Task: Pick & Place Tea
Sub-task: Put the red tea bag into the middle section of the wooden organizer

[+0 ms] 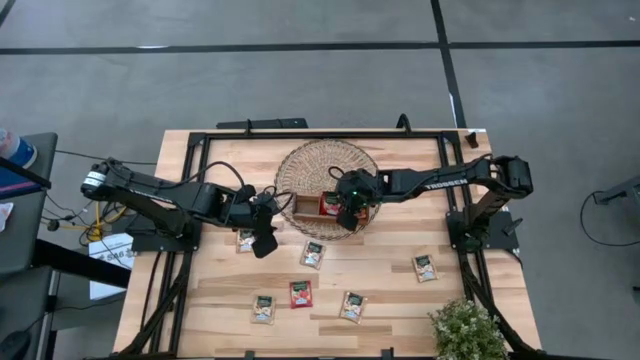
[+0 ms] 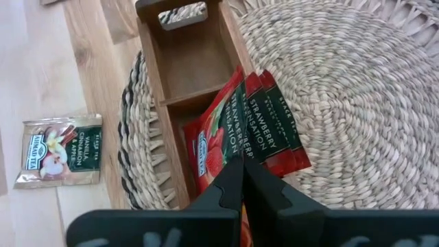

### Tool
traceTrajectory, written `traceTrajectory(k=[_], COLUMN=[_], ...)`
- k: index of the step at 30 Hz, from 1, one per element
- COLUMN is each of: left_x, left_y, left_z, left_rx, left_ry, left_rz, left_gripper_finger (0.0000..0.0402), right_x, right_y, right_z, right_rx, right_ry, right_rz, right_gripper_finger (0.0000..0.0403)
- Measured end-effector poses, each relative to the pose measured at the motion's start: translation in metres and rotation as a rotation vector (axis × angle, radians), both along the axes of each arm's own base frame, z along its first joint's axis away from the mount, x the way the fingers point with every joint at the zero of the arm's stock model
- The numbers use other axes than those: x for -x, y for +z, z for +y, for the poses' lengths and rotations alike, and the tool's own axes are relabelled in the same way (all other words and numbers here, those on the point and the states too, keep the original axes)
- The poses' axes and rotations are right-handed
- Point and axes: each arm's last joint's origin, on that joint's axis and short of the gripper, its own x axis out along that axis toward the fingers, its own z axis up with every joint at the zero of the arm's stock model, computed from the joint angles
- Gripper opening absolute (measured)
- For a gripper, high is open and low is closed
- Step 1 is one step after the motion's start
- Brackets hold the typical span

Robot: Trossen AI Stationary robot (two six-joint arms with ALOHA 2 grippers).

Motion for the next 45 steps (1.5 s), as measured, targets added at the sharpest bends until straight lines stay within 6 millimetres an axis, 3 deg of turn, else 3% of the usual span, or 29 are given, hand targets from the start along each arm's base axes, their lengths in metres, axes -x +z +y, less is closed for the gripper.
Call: traceTrajectory(k=[29, 40, 45], left_x=[0.000, -0.002, -0.003], left_y=[0.000, 0.001, 0.002], left_z=[0.000, 0.000, -0.001], left_rx=[0.000, -0.004, -0.008], left_ry=[0.000, -0.016, -0.024], left_rz=[0.000, -0.024, -0.032], left_gripper_finger=[0.0158, 0.0158, 0.0158], right_x=[0.003, 0.005, 0.003], right_y=[0.000, 0.005, 0.024], right_z=[0.006, 0.004, 0.004], right_rx=[-0.029, -0.039, -0.034], right_ry=[0.096, 0.120, 0.125], right_rz=[0.065, 0.102, 0.137], right_gripper_finger=[0.0004, 0.0119, 0.0156])
